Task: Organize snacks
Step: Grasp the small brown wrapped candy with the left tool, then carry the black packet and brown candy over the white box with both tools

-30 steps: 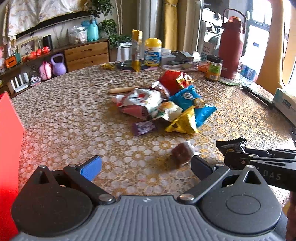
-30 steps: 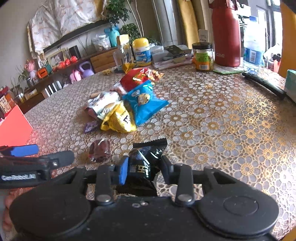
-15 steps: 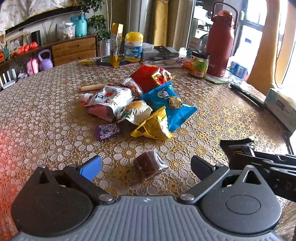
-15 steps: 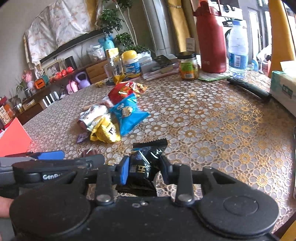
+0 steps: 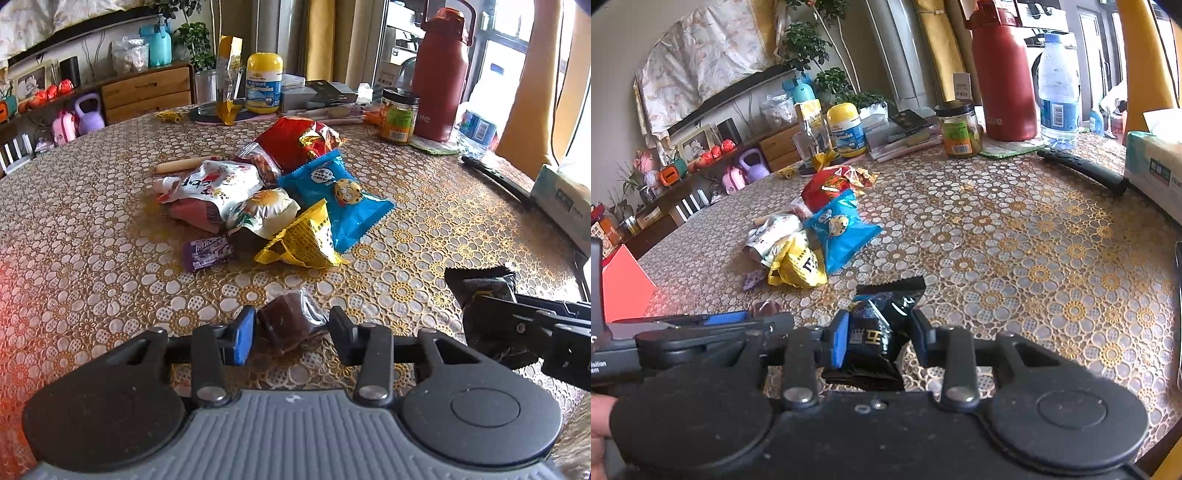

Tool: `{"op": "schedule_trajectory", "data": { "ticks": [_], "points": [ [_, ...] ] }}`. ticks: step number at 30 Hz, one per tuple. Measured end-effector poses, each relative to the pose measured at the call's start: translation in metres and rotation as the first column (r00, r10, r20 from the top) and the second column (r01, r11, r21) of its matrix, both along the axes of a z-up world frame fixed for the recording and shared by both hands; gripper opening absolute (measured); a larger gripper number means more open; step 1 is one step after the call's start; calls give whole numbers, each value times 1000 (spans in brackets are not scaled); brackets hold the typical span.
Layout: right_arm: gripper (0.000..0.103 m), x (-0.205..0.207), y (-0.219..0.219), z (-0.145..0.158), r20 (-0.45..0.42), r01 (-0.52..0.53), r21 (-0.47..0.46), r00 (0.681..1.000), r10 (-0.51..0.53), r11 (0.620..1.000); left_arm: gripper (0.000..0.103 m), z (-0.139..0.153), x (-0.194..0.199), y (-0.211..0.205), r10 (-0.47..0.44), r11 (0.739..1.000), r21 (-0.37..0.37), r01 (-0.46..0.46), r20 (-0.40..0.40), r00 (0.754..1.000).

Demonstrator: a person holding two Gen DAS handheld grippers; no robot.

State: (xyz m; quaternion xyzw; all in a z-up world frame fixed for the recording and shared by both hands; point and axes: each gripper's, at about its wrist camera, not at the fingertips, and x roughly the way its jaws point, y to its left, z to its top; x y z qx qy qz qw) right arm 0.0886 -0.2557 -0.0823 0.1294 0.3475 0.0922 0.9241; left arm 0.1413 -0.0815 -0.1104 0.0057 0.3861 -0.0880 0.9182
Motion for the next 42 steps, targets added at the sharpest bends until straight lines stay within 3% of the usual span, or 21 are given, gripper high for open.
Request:
{"op": "schedule_trajectory", "data": {
  "ticks": [7, 23, 42],
  "points": [
    [34, 0, 4, -1, -3, -8, -2, 1000, 8, 1000, 42, 7, -7, 8, 14, 1000, -24, -13, 29, 999],
    [34, -9, 30, 22, 47, -60, -18, 997, 60, 998, 42, 55, -41, 40, 70, 997, -42, -65, 122, 990],
    [34, -25, 101, 70, 154, -209, -40, 965, 213, 977, 42, 110, -103, 118, 210, 977, -71, -199, 235, 949]
  ]
}}
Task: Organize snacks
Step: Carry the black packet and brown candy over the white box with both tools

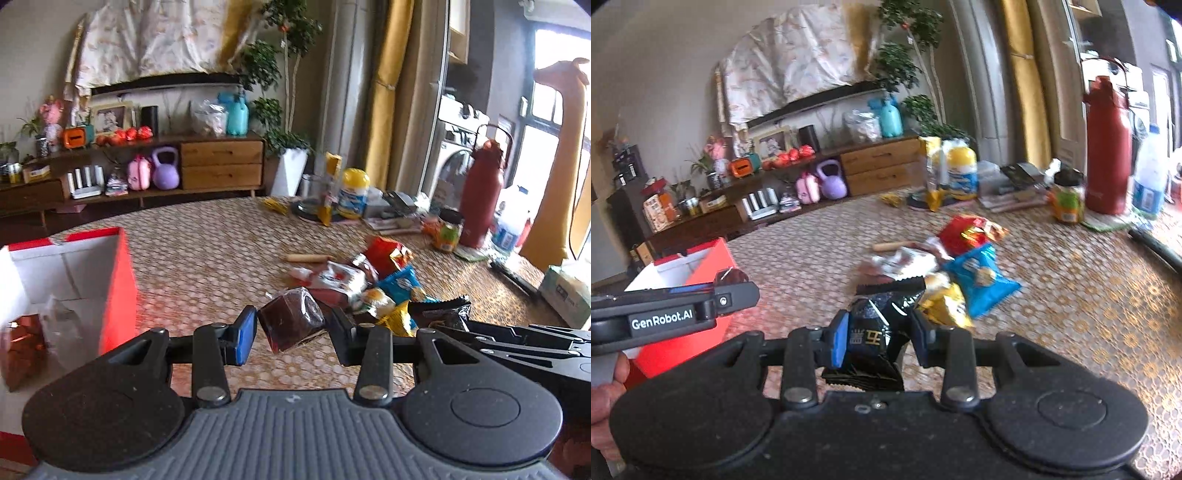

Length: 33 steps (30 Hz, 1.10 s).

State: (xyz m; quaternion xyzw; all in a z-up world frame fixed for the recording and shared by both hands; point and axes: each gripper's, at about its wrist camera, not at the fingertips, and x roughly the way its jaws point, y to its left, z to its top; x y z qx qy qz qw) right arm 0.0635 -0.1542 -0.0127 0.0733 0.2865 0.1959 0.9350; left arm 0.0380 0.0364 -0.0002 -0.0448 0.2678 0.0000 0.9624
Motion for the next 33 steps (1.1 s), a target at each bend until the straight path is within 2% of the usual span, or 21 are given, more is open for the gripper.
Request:
{"op": "schedule_trajectory", "data": {
  "ticks": [10, 18, 26, 33],
  "points": [
    [34, -5, 76, 30, 52, -165, -15, 985, 165, 986, 42, 17, -33, 70, 148, 989, 3, -148, 35, 988],
    [33, -10, 159, 51, 83, -336, -5, 938, 336, 942, 42, 15, -54, 136, 280, 960, 11, -281, 15, 960],
    [33, -21, 223, 52, 73, -451, -41, 889, 453, 892, 42, -1, -64, 183, 372, 928, 18, -371, -38, 928],
    [33, -23, 256, 36, 7, -500, -85, 865, 502, 862, 42, -20, -66, 208, 413, 910, 19, -413, -104, 905]
  ]
}}
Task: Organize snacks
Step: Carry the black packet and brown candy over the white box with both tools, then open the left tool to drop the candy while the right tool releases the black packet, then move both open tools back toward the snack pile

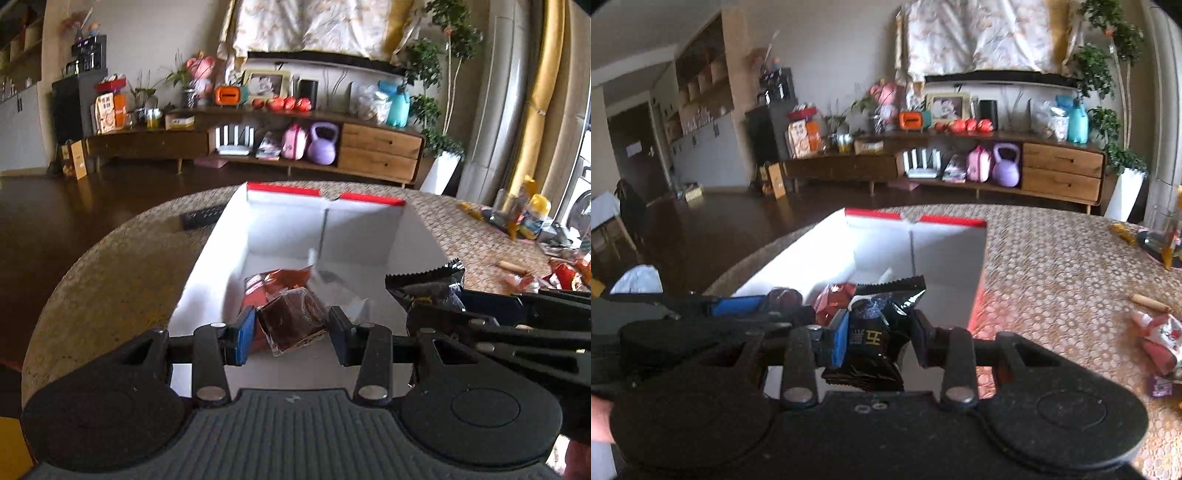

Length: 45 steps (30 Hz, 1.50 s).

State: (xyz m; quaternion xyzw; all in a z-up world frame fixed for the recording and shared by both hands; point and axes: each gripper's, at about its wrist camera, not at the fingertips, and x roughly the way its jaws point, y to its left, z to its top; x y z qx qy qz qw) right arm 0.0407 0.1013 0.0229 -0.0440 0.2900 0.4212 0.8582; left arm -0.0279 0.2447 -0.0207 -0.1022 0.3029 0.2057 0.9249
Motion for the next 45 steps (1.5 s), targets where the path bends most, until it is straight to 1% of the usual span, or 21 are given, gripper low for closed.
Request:
{"op": "schedule_trajectory", "data": {
  "ticks": [5, 8, 10, 16, 18, 20, 22, 23, 25, 27, 29, 31, 34, 35, 36, 37, 40, 42, 45],
  "points": [
    [33, 1, 13, -14, -38, -12, -62, 999, 10, 998, 42, -9, 2, 12, 16, 1000, -13, -17, -42, 999],
    [33, 3, 16, -19, -59, -7, -84, 998, 2, 996, 42, -13, 6, 18, 26, 1000, -14, -27, -72, 997],
    [34, 4, 17, -21, -67, -6, -98, 998, 0, 995, 42, -15, 7, 20, 25, 1000, 8, -25, -89, 996],
    [35, 5, 19, -22, -76, 3, -113, 997, -12, 994, 42, -15, 10, 23, 25, 1000, 16, -23, -99, 995],
    [36, 6, 20, -22, -75, 5, -114, 997, -13, 994, 42, -15, 11, 22, 27, 999, 41, -23, -114, 993],
    [40, 7, 21, -22, -77, 3, -113, 997, -11, 994, 42, -15, 11, 22, 26, 998, 53, -19, -124, 992],
    [51, 6, 22, -21, -73, 3, -110, 997, -11, 994, 43, -14, 10, 21, 21, 999, 49, -15, -123, 992],
    [54, 5, 21, -20, -70, 5, -105, 997, -12, 994, 46, -14, 10, 21, 24, 999, 50, -18, -122, 992],
    [56, 4, 21, -19, -64, 3, -100, 998, -10, 995, 49, -13, 9, 21, 31, 998, 52, -25, -119, 992],
    [59, 3, 20, -17, -60, 7, -98, 998, -13, 995, 56, -13, 9, 21, 27, 999, 37, -23, -110, 994],
    [59, 2, 17, -15, -63, 14, -87, 998, -19, 996, 58, -12, 8, 19, 27, 999, 29, -24, -103, 994],
    [60, 2, 10, -12, -62, 19, -72, 998, -24, 997, 65, -11, 8, 16, 34, 999, 26, -31, -97, 995],
    [62, 0, -5, -3, -42, 37, -39, 998, -39, 999, 66, -6, 5, 10, 28, 1000, 14, -27, -60, 998],
    [64, -1, -10, -1, -33, 45, -29, 998, -46, 999, 71, -3, 6, 7, 25, 1000, 13, -24, -48, 999],
    [66, -2, -17, 2, -23, 53, -16, 998, -53, 998, 80, 0, 6, 3, 24, 1000, 16, -23, -37, 999],
    [67, -2, -25, 6, -14, 64, 0, 998, -64, 998, 82, 3, 7, -1, 23, 999, 24, -23, -22, 999],
    [68, 0, -48, 13, 13, 109, 26, 994, -109, 994, 83, 12, 11, -17, 5, 999, 39, -6, 13, 1000],
    [73, 2, -62, 15, 25, 144, 35, 989, -145, 989, 84, 17, 17, -27, -12, 999, 43, 11, 21, 1000],
    [76, 8, -84, 15, 27, 198, 50, 980, -199, 979, 91, 24, 22, -43, -36, 998, 61, 34, 37, 999]
  ]
}}
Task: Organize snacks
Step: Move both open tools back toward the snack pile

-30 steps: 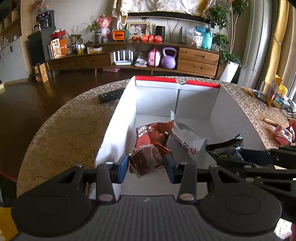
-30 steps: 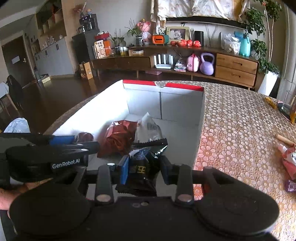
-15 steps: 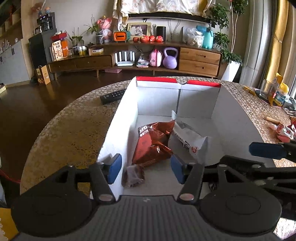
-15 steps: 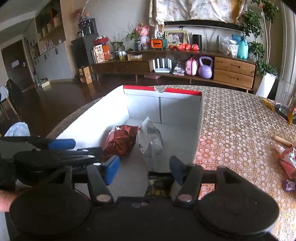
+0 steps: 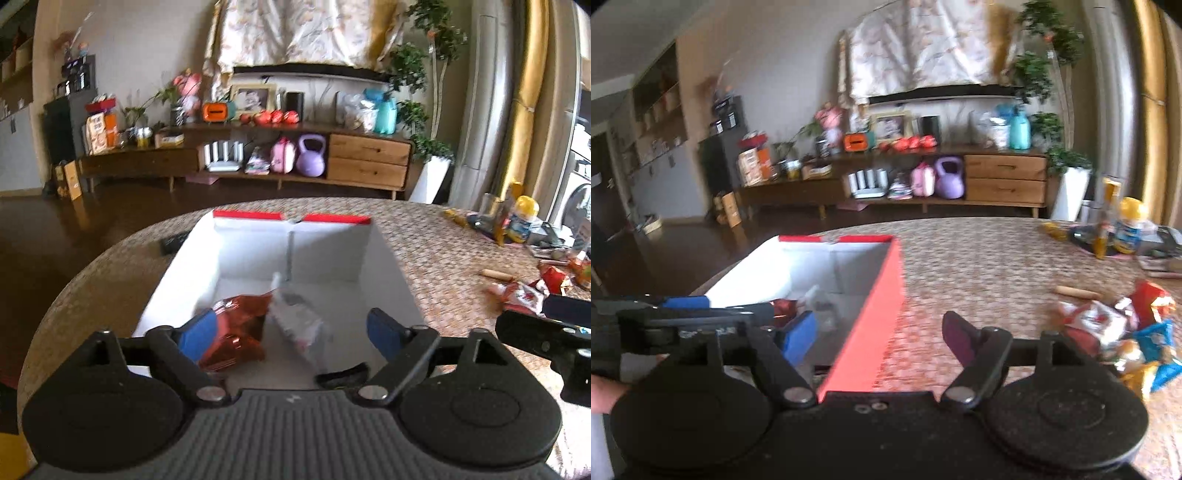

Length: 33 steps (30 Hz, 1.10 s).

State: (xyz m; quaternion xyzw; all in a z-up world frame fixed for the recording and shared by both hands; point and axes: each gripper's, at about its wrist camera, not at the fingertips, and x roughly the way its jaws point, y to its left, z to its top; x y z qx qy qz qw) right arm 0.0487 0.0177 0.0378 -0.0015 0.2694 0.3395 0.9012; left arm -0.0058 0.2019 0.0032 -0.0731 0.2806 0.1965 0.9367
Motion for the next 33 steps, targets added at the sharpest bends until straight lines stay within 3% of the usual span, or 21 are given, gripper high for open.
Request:
{"op": "schedule_trajectory", "data": {
  "ticks": [7, 10, 21, 33],
  "points": [
    [78, 11, -39, -6, -11, 94, 13, 996, -93, 996, 92, 7, 14, -29, -47, 999, 21, 47, 17, 999],
    [79, 13, -52, -8, -14, 125, 19, 992, -124, 992, 97, 8, 19, -42, -66, 997, 30, 66, 18, 998],
    [79, 16, -94, -14, -20, 208, 28, 978, -207, 978, 103, 11, 37, -83, -155, 987, 44, 154, 26, 988],
    [82, 31, -142, -28, -14, 316, 5, 949, -315, 949, 103, -3, 66, -135, -280, 959, 34, 280, 1, 960]
  ]
}}
